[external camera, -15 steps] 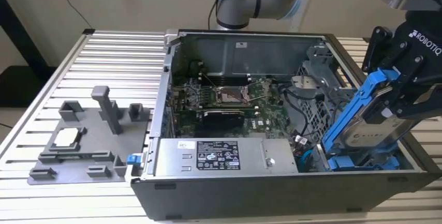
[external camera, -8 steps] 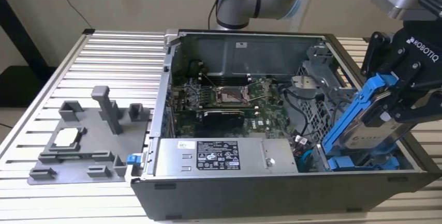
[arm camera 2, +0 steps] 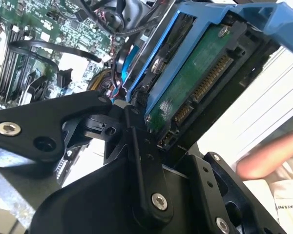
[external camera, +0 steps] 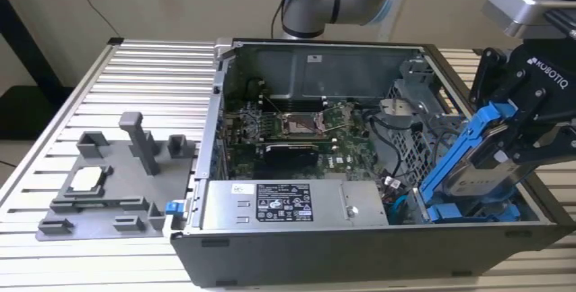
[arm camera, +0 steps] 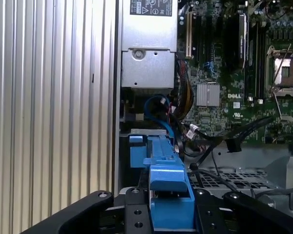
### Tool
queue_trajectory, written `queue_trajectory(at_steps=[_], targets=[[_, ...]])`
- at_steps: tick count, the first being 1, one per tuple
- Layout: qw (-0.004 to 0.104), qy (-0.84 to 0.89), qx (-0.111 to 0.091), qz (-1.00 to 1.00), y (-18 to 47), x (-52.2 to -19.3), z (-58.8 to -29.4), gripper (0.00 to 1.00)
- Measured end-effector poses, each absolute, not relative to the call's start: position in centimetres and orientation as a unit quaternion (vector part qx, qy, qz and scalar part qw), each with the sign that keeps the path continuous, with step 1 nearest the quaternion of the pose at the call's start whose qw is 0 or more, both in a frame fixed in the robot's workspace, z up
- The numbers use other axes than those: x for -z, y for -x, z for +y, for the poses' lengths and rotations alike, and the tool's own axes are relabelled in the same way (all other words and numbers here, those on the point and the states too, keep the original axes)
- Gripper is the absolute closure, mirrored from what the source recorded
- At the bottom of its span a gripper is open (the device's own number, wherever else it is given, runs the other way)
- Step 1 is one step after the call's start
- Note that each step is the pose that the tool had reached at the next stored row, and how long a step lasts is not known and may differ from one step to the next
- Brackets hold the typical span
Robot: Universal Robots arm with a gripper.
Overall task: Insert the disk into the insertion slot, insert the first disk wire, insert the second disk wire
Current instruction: 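Insert the disk into the insertion slot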
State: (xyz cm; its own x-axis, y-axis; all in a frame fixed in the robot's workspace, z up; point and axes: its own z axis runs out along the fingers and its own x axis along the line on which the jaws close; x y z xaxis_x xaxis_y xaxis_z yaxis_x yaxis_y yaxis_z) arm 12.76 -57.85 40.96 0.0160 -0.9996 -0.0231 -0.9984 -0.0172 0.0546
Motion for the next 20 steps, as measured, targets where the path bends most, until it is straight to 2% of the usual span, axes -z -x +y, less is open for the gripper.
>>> queue_trajectory(at_steps=[14, 20], targets=[[0.011, -0.713, 0.028, -0.700, -12.8, -38.4, -57.8, 0.67], [0.011, -0.713, 0.028, -0.700, -12.8, -38.3, -57.8, 0.66]])
